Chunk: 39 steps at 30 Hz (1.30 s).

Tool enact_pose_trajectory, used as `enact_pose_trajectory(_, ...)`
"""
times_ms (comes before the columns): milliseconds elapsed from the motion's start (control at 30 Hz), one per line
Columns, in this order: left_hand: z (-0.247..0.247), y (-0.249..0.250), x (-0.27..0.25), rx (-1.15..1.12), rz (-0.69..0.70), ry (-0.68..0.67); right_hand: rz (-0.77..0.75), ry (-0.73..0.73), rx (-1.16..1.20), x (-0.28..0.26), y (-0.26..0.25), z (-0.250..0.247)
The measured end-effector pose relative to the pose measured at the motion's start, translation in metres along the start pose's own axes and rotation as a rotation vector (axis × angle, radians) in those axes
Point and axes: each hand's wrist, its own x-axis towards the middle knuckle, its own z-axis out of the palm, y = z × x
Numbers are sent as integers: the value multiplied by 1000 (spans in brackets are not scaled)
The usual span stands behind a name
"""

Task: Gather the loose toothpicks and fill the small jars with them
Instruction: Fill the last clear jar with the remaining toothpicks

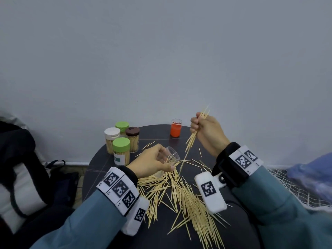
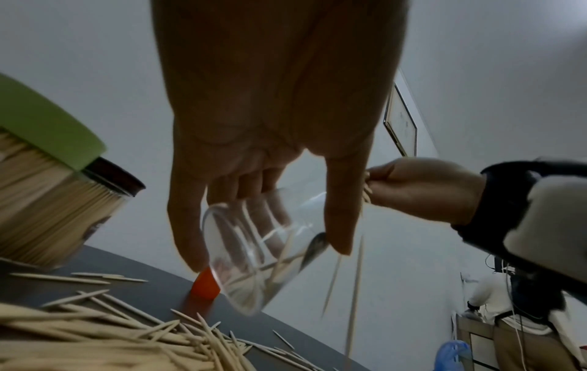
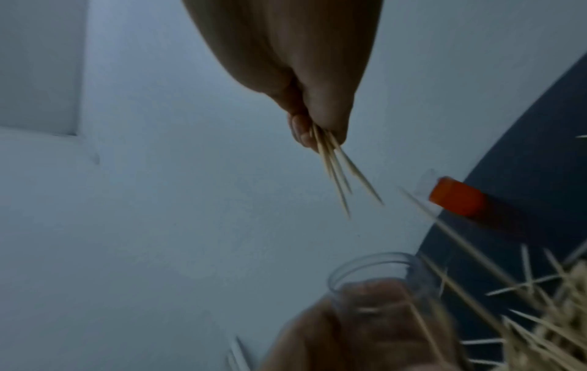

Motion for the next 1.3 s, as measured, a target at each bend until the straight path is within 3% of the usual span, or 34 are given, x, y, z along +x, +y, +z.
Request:
enact_pose_trajectory(133,-1,-1,0,13,5,10,-57,-50,57,0,3,17)
enact_pose_trajectory(333,-1,1,1,-111,39,64,-51,-164,-165,-12,44,18)
enact_pose_trajectory(433,-3,0,3,-132,43,83,-87,-219,-159,-17,52,16)
enact_pose_trajectory(767,-3,-6,5,-140,47,120,-160,-285,-143,-18,56,13)
enact_pose_trajectory(933,-16,-5,3,-174,53,235,-83,-268,-267,-7,57,12)
enact_pose_trajectory(1067,-40,-7,0,-201,70,332,13,-325,-657,17,59,12)
enact_pose_trajectory(1200,-69,-13,5,-168,57,424,161,-716,-1450,48,73,18)
enact_pose_trajectory(1300,-87,-16,9,-146,67,465,171,-848,-1831,62,84,38)
